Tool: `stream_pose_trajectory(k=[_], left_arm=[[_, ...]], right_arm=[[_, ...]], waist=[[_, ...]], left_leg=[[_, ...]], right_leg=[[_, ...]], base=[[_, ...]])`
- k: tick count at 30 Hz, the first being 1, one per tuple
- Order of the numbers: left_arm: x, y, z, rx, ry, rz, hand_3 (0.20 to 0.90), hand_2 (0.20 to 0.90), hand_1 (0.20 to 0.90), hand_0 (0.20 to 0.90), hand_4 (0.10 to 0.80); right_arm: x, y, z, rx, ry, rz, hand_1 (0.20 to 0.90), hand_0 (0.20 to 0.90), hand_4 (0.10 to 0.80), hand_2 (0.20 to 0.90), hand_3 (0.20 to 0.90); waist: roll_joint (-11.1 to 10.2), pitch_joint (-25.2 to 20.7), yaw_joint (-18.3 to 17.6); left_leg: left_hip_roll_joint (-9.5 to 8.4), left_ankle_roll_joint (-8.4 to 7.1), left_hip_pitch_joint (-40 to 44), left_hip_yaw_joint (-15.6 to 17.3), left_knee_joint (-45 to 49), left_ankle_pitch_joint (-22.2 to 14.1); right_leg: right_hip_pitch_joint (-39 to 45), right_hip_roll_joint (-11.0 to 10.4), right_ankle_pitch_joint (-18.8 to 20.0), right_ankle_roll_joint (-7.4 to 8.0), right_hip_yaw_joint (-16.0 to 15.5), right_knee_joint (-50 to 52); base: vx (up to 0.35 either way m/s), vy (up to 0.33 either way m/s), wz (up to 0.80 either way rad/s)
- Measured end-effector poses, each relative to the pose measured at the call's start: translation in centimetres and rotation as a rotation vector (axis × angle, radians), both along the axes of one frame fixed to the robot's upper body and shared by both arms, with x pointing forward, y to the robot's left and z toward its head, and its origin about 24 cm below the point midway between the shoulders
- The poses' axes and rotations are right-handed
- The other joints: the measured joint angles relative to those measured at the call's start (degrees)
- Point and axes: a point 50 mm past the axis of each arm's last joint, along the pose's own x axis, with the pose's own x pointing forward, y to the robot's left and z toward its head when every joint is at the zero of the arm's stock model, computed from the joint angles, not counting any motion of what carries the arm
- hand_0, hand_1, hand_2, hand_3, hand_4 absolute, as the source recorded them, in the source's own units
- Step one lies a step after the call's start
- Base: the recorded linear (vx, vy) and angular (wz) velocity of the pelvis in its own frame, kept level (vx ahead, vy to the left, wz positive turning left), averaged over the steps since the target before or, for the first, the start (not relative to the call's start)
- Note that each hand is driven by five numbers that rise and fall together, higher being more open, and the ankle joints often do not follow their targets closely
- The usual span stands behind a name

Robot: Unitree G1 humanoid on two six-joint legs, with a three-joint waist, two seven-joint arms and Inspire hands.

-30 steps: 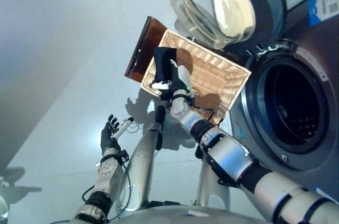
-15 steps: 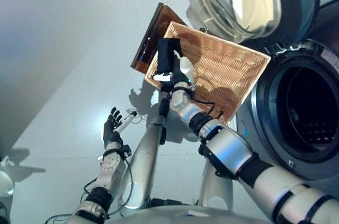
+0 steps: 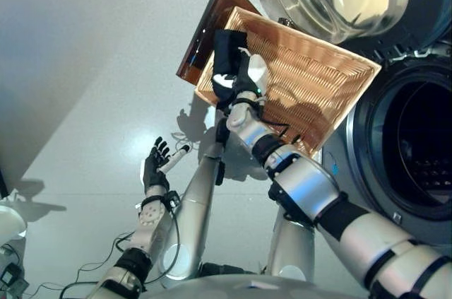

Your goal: Pick up the clothes and place them into the washing machine

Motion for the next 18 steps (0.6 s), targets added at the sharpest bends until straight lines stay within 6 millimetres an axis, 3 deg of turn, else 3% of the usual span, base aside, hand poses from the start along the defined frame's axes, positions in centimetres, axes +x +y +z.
stream_pose_trajectory(k=[18], left_arm=[[-0.01, 0.00, -0.02, 0.001, 0.001, 0.000, 0.900, 0.900, 0.900, 0.900, 0.800]], right_arm=[[-0.02, -0.54, -0.49, 0.000, 0.019, -0.015, 0.200, 0.200, 0.300, 0.200, 0.200]], waist=[[0.02, 0.01, -0.26]], left_leg=[[0.11, 0.11, 1.12, 1.49, -0.13, 0.49]], right_leg=[[-0.26, -0.02, 0.13, -0.17, 1.52, 0.98]], base=[[0.004, 0.000, -0.02]])
